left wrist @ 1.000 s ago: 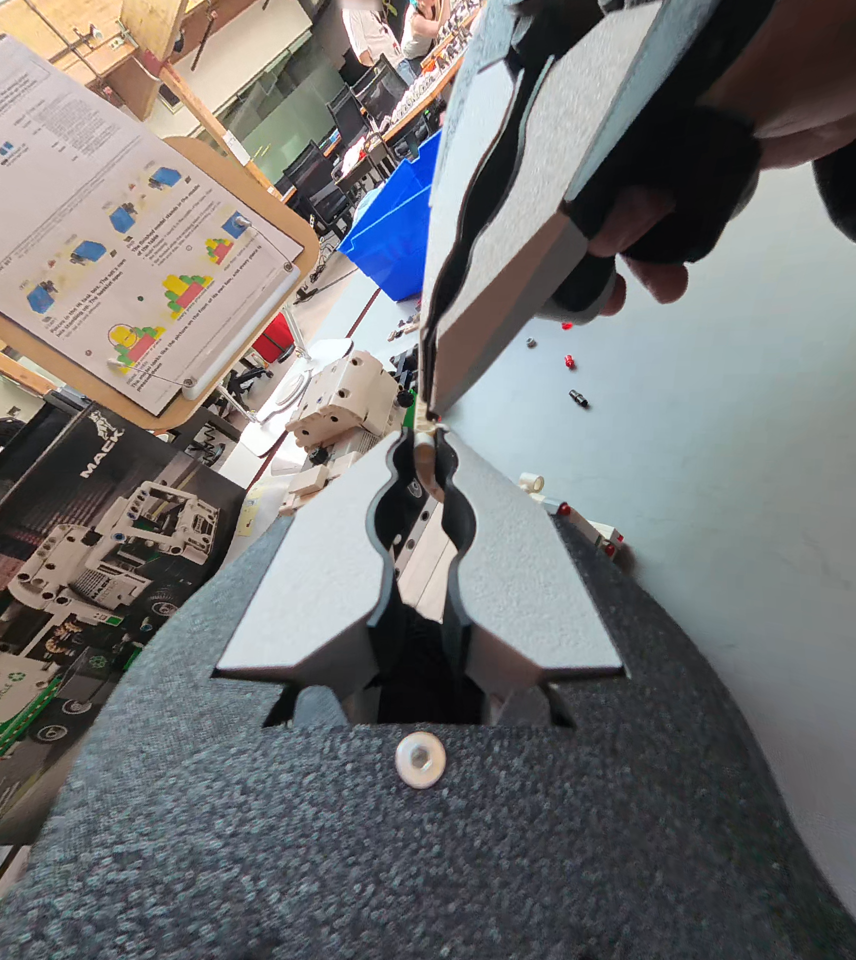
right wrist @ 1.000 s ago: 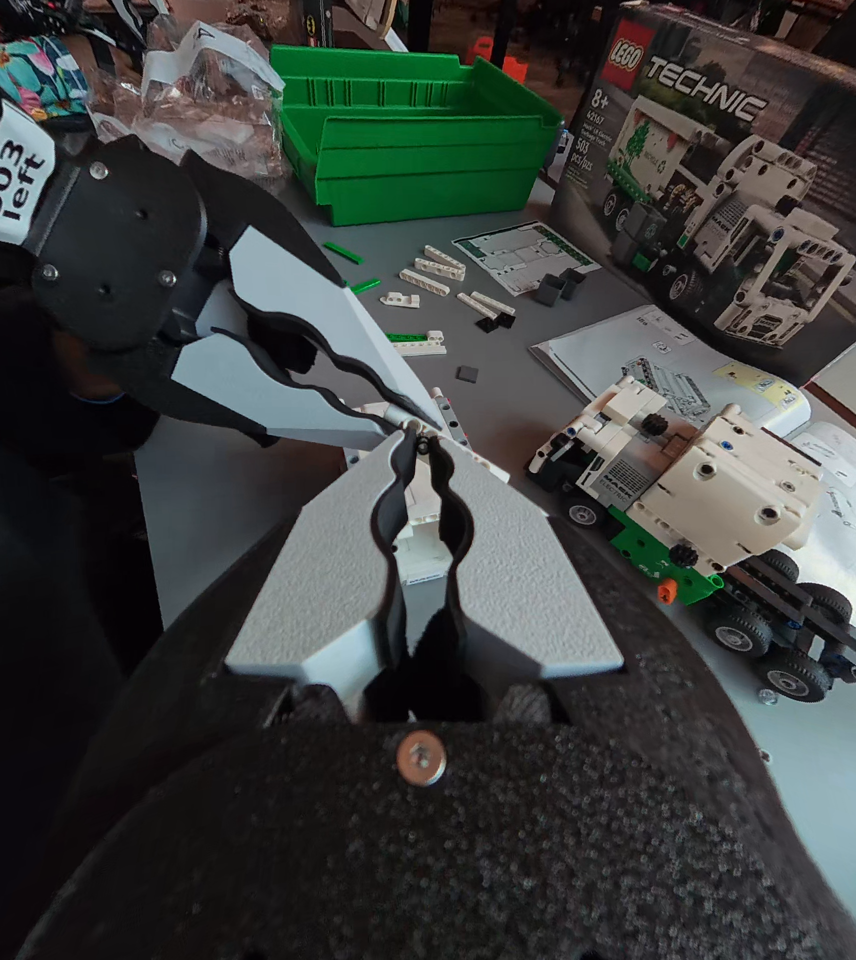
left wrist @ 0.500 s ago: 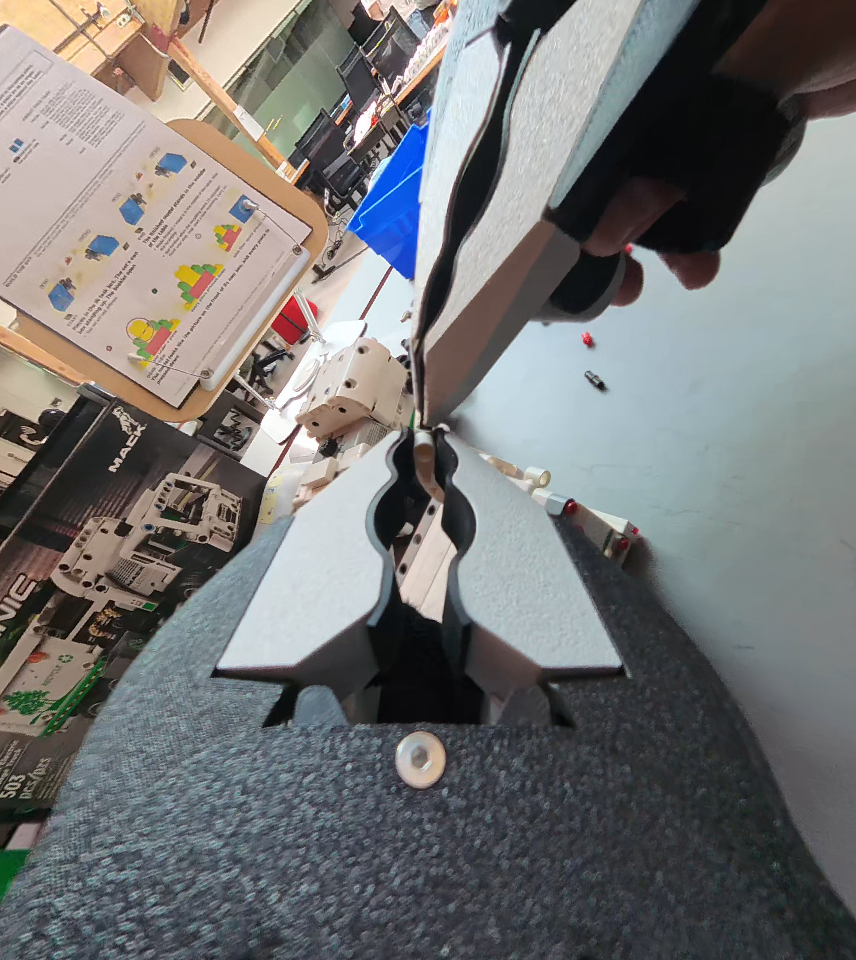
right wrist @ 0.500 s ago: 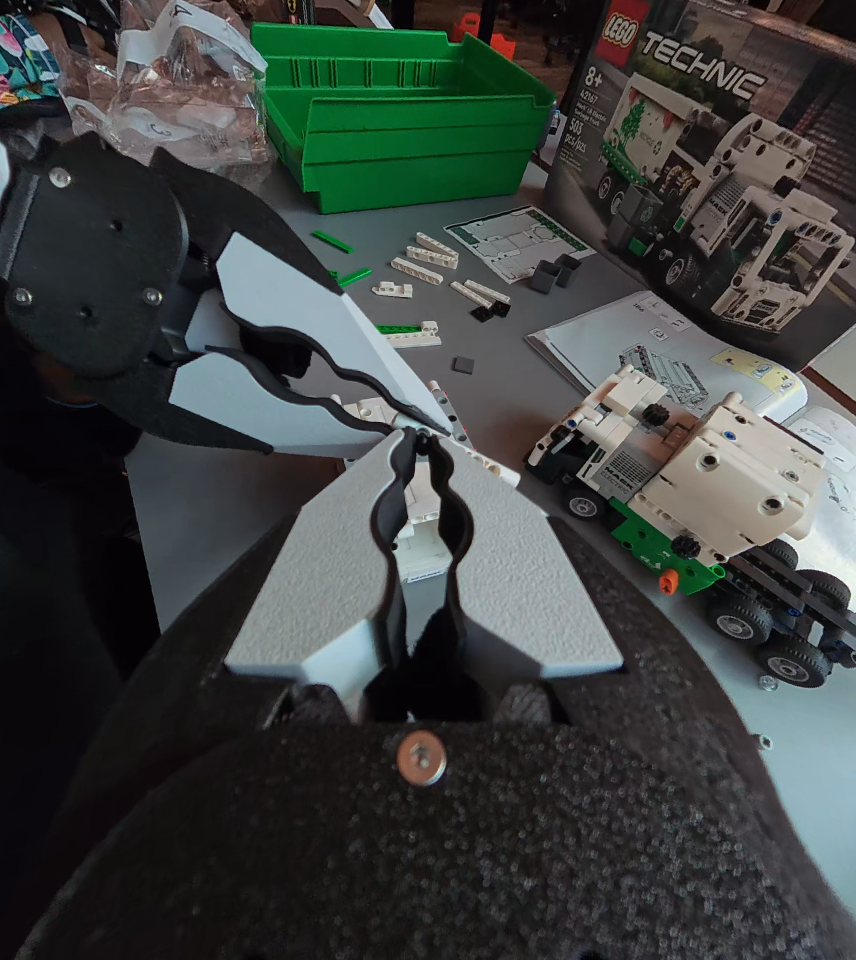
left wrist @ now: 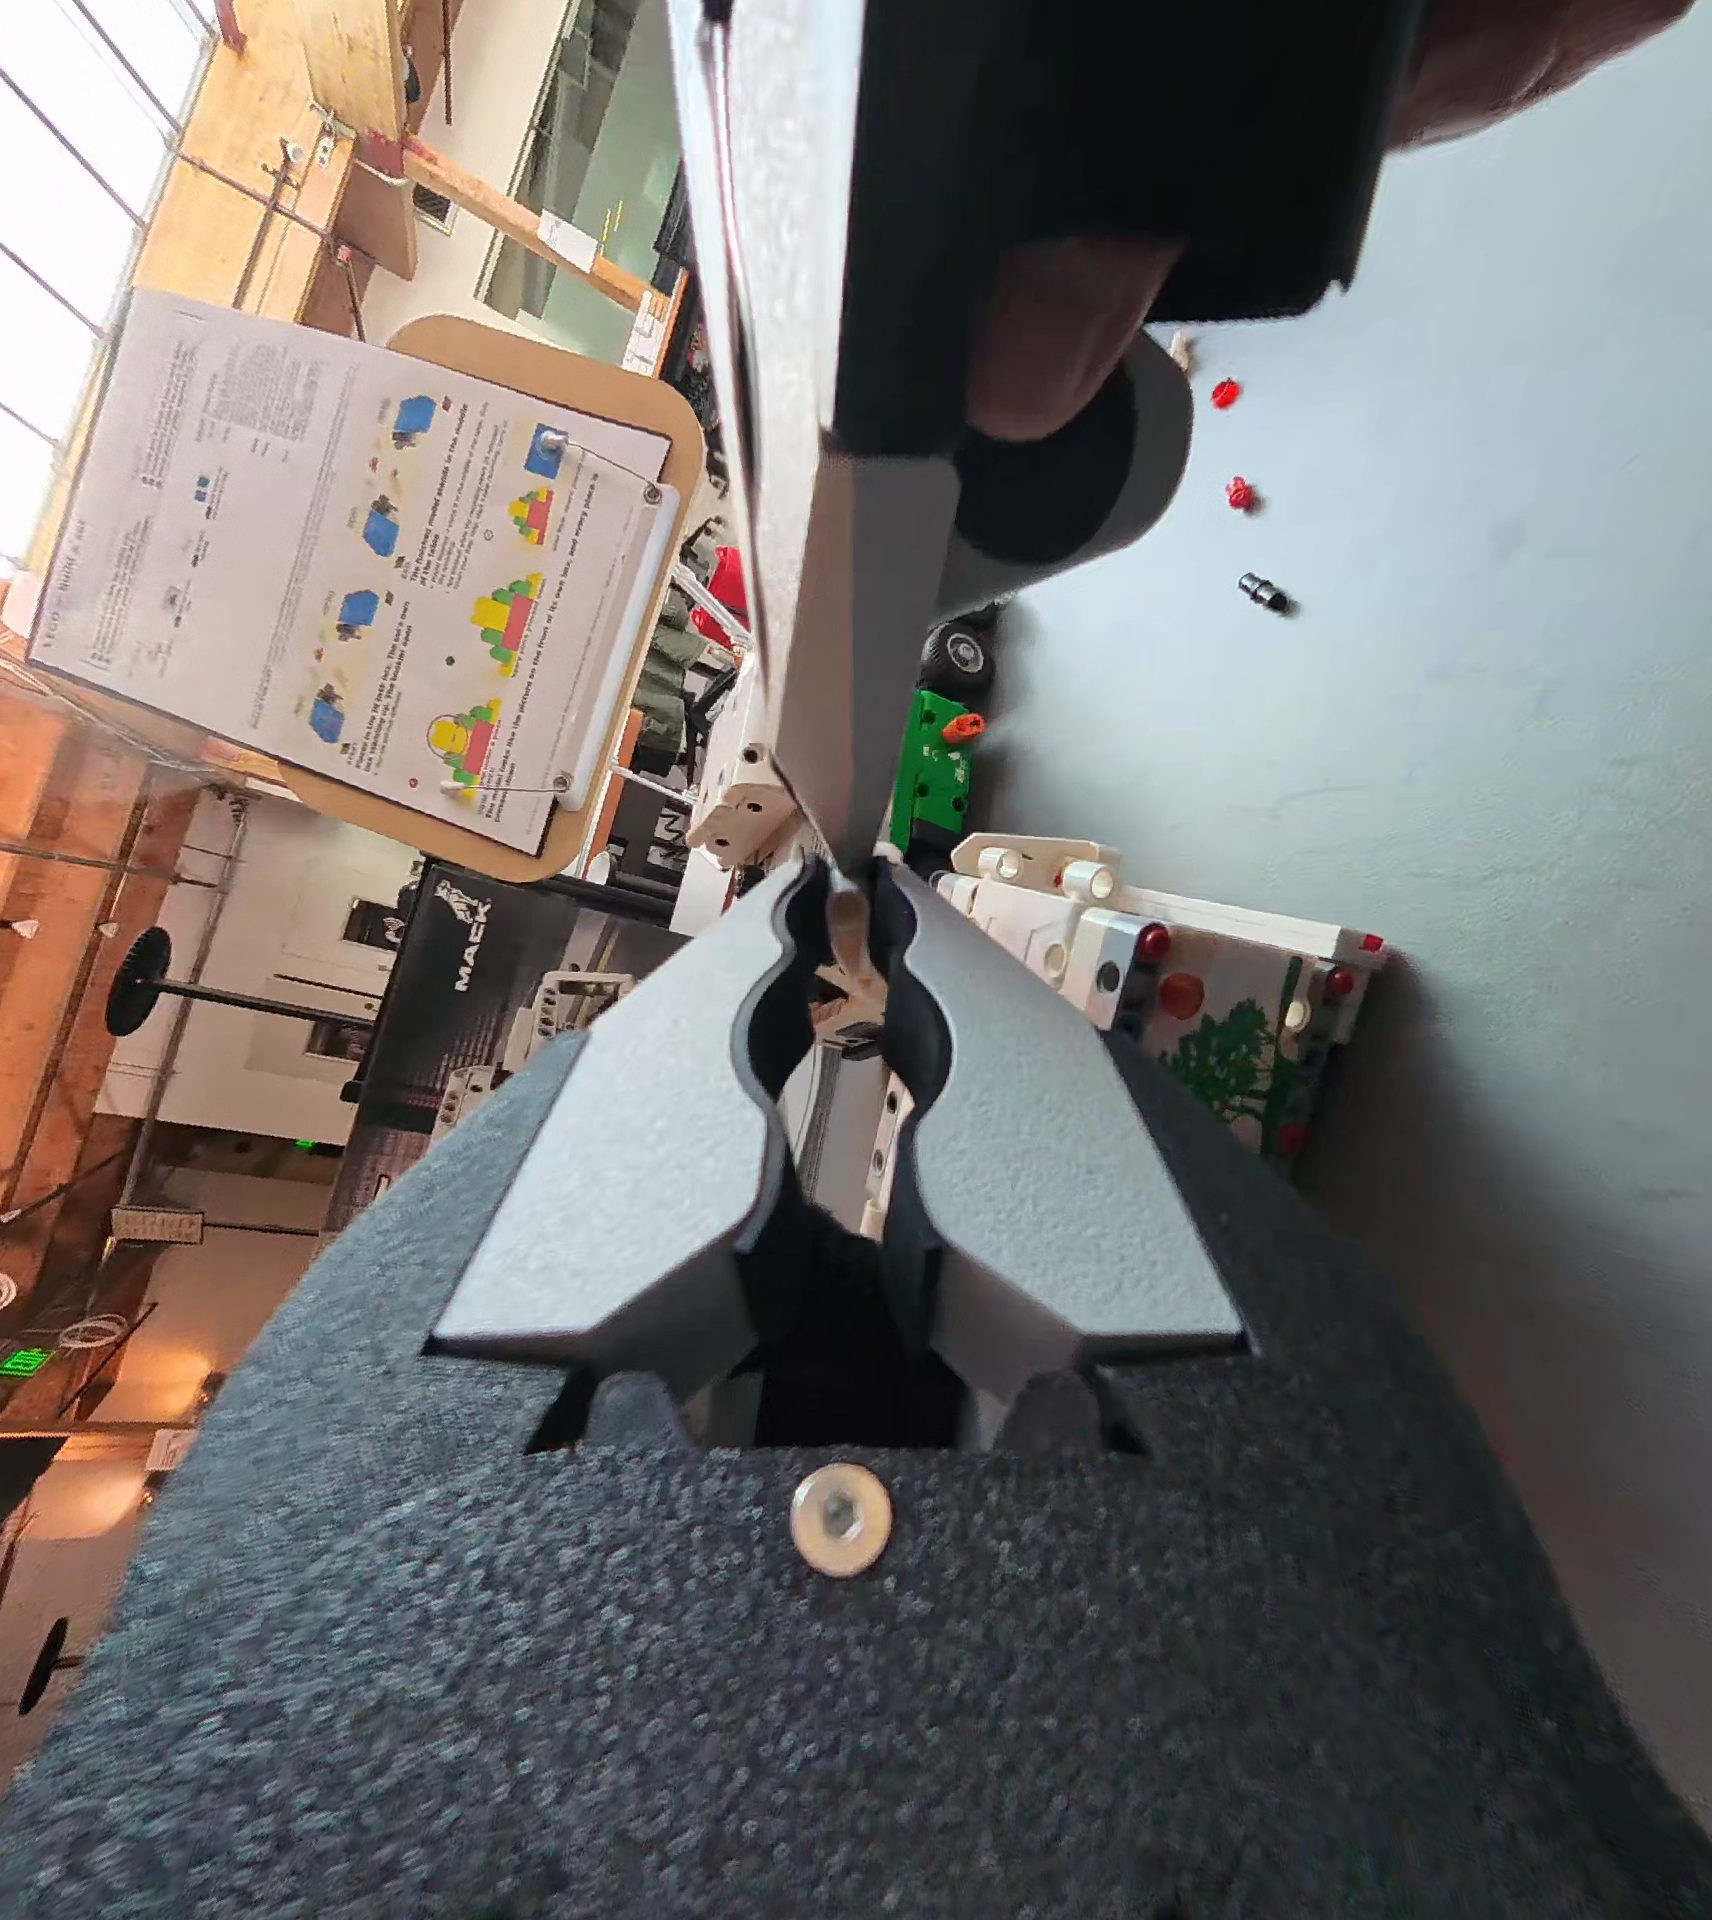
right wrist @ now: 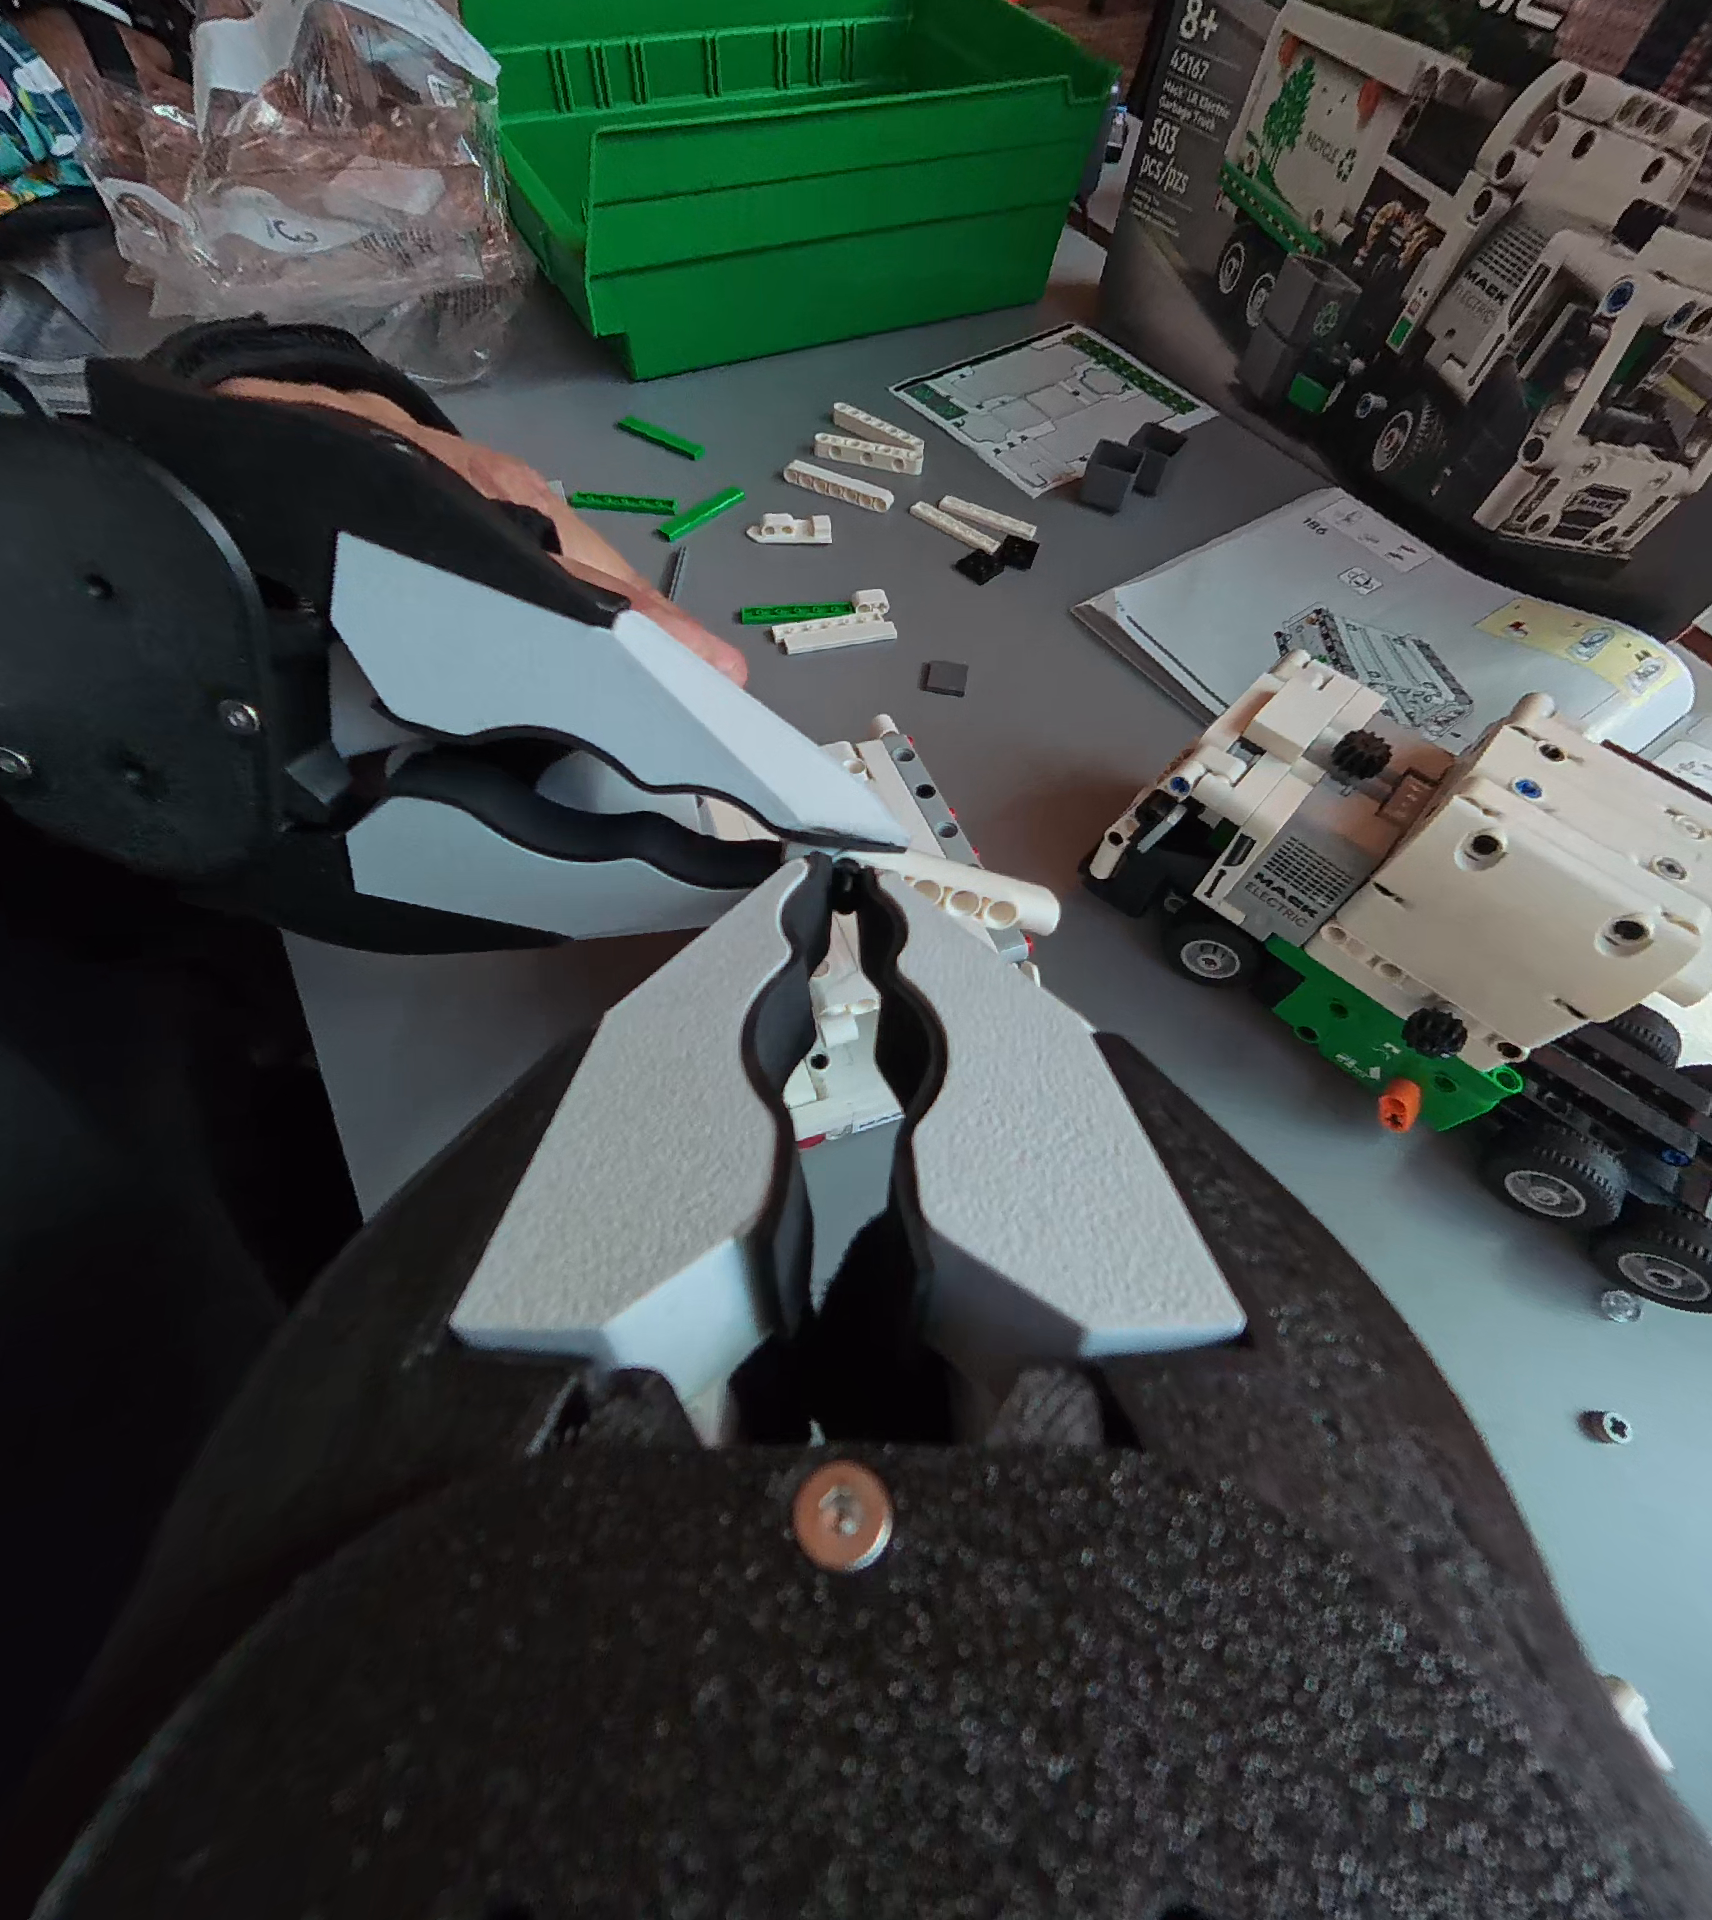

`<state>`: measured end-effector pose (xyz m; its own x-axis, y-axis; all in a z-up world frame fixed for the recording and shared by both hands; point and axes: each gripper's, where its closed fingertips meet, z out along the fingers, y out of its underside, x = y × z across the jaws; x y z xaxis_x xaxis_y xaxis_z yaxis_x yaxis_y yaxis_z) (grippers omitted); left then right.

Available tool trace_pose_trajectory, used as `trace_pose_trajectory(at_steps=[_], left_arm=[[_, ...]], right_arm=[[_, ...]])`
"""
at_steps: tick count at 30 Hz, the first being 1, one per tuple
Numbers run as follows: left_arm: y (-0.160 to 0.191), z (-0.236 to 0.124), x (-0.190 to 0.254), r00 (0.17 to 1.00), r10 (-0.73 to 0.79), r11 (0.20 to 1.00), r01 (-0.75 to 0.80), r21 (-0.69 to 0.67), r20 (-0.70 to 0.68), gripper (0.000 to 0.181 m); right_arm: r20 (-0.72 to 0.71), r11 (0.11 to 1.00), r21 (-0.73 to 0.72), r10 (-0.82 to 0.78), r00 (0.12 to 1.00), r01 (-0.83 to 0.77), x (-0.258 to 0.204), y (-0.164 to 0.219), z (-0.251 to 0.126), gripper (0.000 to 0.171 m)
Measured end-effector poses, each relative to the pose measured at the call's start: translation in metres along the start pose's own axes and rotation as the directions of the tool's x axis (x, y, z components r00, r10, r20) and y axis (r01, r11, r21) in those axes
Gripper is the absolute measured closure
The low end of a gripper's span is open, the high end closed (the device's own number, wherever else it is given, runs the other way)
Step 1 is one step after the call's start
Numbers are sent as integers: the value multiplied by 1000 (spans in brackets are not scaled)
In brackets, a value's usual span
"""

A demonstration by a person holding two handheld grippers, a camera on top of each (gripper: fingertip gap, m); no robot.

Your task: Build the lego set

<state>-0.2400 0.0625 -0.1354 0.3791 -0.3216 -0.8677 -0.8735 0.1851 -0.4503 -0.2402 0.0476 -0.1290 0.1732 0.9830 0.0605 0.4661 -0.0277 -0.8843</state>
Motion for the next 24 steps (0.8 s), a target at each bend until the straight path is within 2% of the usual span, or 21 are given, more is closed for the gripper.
trace_pose_trajectory(at_steps=[3,6,16,24], left_arm=[[-1,2,2,993,-108,994,109,12,-40,176],[-2,2,-2,972,-223,973,226,41,-71,176],[-2,3,-2,981,-186,981,189,47,-58,176],[-3,2,2,990,-135,990,137,38,-48,176]], right_arm=[[5,1000,2,17,1000,-17,2,0,0,167],[19,997,68,23,1000,-24,3,-8,-6,165],[3,997,64,-40,999,40,4,-5,-6,168],[27,999,34,-9,1000,8,2,1,-3,169]])
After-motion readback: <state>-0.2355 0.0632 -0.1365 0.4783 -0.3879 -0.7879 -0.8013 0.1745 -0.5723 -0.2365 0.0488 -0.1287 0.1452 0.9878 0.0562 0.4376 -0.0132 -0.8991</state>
